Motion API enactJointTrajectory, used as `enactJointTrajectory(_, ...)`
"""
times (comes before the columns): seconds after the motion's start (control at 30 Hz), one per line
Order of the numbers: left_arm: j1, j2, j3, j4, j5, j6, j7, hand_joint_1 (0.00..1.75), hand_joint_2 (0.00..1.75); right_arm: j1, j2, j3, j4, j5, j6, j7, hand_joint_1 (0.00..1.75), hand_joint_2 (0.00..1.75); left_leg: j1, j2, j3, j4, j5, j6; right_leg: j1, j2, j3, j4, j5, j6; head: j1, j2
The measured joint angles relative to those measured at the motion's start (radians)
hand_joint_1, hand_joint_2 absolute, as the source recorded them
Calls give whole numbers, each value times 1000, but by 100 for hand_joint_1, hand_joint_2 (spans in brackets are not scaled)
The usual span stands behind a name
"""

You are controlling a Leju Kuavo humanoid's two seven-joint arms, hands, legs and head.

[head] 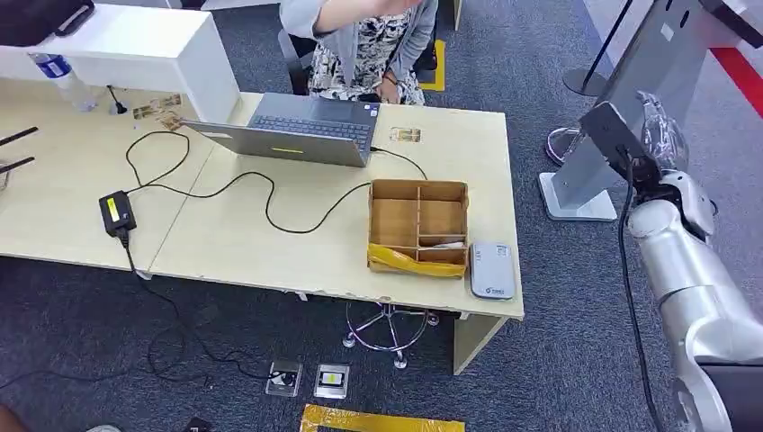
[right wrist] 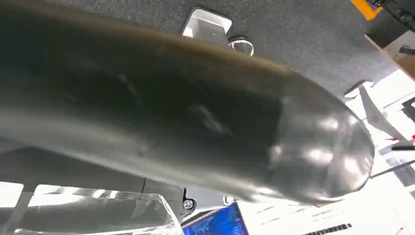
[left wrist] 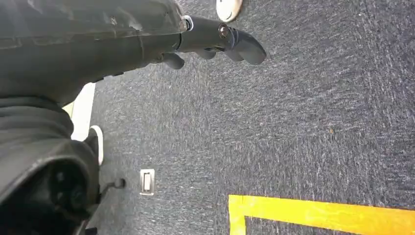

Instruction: Pass the card to the sensor for recognition and then transmit it.

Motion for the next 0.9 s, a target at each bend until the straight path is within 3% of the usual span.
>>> enactJointTrajectory(0.03,0,0,0,0,1,1,0,0,0,5,2,0,0,11,-3,-4,0,175,0,0,0,0,0,0,0,0,0,0,0,0,0,0)
enactJointTrajectory(0.2,1,0,0,0,4,5,5,0,0,68,10,10,-47,58,-42,-4,0,175,0,0,0,0,0,0,0,0,0,0,0,0,0,0)
enactJointTrajectory(0.33,1,-1,0,0,11,6,5,0,0,154,6,22,-168,98,-34,96,0,175,0,0,0,0,0,0,0,0,0,0,0,0,0,0)
enactJointTrajectory(0.5,1,-1,0,0,21,11,5,0,0,224,-11,43,-326,145,-24,169,0,175,0,0,1,0,0,0,0,1,0,0,0,0,0,0)
enactJointTrajectory(0.73,2,0,0,0,28,13,5,0,0,410,-64,103,-697,215,70,343,0,175,0,0,0,0,0,0,0,0,0,0,0,0,0,0)
enactJointTrajectory(0.9,1,0,0,0,31,12,2,0,0,503,-84,140,-900,190,123,377,0,175,0,1,1,0,-1,-1,0,1,0,-1,0,0,1,0)
